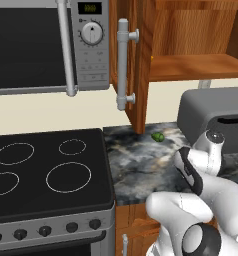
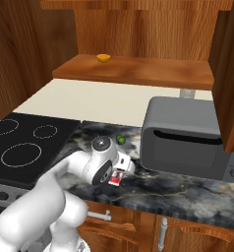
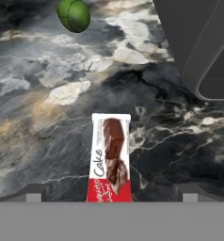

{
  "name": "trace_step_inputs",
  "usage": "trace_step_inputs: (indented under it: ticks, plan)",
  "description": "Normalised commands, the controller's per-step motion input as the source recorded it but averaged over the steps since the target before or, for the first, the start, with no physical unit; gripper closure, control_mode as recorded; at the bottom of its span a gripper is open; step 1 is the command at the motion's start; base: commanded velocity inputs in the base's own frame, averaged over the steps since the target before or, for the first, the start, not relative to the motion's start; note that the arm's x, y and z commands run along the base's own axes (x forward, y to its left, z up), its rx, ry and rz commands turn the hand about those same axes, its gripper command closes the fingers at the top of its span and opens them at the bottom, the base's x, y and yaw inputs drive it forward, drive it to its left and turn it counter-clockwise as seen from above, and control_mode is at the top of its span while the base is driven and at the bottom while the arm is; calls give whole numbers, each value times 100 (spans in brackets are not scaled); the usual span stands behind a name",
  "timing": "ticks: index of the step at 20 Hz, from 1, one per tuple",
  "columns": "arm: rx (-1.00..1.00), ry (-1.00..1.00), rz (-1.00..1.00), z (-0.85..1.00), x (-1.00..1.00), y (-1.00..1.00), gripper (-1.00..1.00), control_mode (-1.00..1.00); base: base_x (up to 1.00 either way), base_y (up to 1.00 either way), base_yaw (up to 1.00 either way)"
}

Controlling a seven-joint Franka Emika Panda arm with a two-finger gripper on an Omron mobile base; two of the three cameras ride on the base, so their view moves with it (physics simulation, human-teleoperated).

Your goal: Pick the canned food and bar from the counter and place them in the cabinets closest to them.

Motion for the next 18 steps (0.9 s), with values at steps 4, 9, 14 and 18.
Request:
trace_step_inputs:
  ticks: [4, 9, 14, 18]
  plan:
    - [0, 3, 0, -28, 5, 0, -100, -100, 0, 0, 0]
    - [0, 1, 0, -23, 11, 0, -100, -100, 0, 0, 0]
    - [0, 1, 0, -27, 16, 0, -100, -100, 0, 0, 0]
    - [0, 1, 0, -28, 17, 0, -100, -100, 0, 0, 0]
